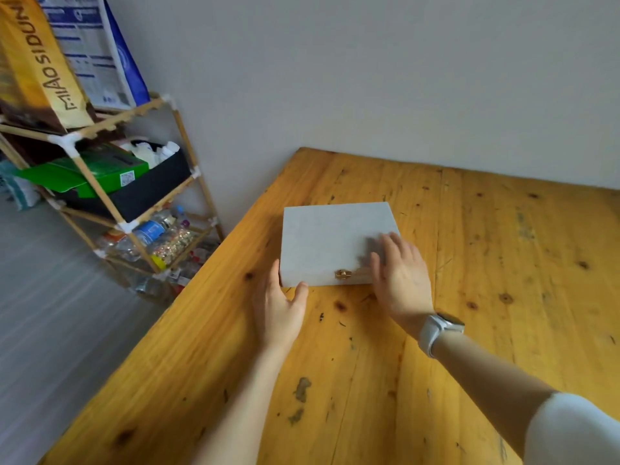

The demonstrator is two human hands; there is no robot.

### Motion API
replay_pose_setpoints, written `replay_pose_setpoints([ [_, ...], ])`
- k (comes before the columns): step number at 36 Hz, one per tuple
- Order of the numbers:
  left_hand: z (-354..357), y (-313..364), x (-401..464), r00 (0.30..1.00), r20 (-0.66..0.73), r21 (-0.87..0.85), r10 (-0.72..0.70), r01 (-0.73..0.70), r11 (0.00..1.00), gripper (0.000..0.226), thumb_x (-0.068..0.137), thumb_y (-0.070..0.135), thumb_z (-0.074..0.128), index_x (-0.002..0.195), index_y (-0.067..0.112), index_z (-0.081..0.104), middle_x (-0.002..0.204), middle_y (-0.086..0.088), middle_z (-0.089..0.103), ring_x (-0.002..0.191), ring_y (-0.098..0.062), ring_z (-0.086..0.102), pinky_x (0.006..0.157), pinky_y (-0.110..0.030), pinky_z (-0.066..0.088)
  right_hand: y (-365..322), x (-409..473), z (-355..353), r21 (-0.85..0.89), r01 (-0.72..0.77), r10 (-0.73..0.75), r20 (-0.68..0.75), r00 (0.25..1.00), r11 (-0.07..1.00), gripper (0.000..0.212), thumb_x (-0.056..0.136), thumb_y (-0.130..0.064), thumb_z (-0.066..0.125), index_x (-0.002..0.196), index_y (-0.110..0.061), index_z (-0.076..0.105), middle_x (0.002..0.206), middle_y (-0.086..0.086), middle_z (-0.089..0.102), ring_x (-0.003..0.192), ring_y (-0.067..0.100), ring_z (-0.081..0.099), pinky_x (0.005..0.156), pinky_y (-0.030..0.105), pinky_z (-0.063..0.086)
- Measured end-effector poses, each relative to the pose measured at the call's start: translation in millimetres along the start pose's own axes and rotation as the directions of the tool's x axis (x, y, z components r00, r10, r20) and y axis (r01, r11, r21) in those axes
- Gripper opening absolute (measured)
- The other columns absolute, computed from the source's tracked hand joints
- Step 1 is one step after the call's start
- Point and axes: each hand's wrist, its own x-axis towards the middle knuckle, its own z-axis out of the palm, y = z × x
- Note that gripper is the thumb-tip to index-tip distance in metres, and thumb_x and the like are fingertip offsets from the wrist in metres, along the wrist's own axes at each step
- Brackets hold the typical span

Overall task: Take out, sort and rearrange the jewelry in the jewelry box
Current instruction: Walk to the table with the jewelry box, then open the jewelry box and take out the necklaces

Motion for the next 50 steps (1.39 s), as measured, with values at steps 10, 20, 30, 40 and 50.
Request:
replay_pose_setpoints([
  [10,-5.0,8.1,-10.0,1.0,0.0,-0.126,-0.012,0.012,0.992,0.057,0.084,0.029,0.056,0.138,0.017,0.041,0.127,0.004,0.057,0.117,-0.013,0.051,0.093,-0.026,0.039,-0.2,-22.0,-15.3,0.366,-0.369,0.342,0.139,0.93,0.855,0.047,0.094,-0.016,0.041,0.14,-0.011,0.031,0.088,0.004,0.057,0.077,0.023,0.053,0.065,0.027,0.035],
  [20,-12.1,24.7,-35.4,0.993,-0.105,-0.333,0.047,-0.079,0.94,0.056,0.08,0.041,0.049,0.132,0.021,0.048,0.128,0.006,0.056,0.118,-0.006,0.05,0.096,-0.024,0.039,-8.9,-27.5,-48.7,0.424,-0.36,0.422,-0.06,0.905,0.831,0.038,0.094,-0.024,0.04,0.129,-0.014,0.049,0.107,0.012,0.066,0.087,0.03,0.06,0.077,0.036,0.045],
  [30,-25.6,88.6,35.7,0.989,-0.104,-0.534,0.101,-0.141,0.834,0.04,0.097,0.016,0.041,0.137,0.018,0.04,0.137,0.006,0.048,0.118,0.008,0.045,0.093,-0.008,0.037,-27.8,43.0,-68.4,0.557,-0.193,0.301,-0.108,0.947,0.808,0.047,0.093,-0.019,0.04,0.14,-0.015,0.036,0.134,0.0,0.052,0.105,0.015,0.055,0.083,0.017,0.035],
  [40,-20.4,96.4,114.4,0.99,0.028,-0.441,0.139,-0.113,0.89,0.046,0.101,0.02,0.03,0.146,0.02,0.021,0.151,0.005,0.024,0.137,-0.005,0.022,0.108,-0.018,0.015,-18.7,109.9,-46.1,0.602,-0.194,0.184,0.08,0.98,0.774,0.064,0.091,-0.004,0.039,0.147,-0.016,0.009,0.149,0.008,0.015,0.131,0.021,0.031,0.097,0.015,0.018],
  [50,-3.3,74.3,145.0,0.985,-0.02,-0.177,0.173,-0.173,0.969,0.047,0.101,0.023,0.03,0.146,0.029,0.019,0.14,0.004,0.043,0.123,-0.01,0.041,0.087,-0.012,0.031,-1.6,122.6,-20.1,0.695,-0.279,0.168,0.226,0.96,0.663,0.07,0.092,-0.001,0.038,0.146,-0.032,0.006,0.149,0.001,0.017,0.136,0.016,0.023,0.102,0.021,0.016],
])
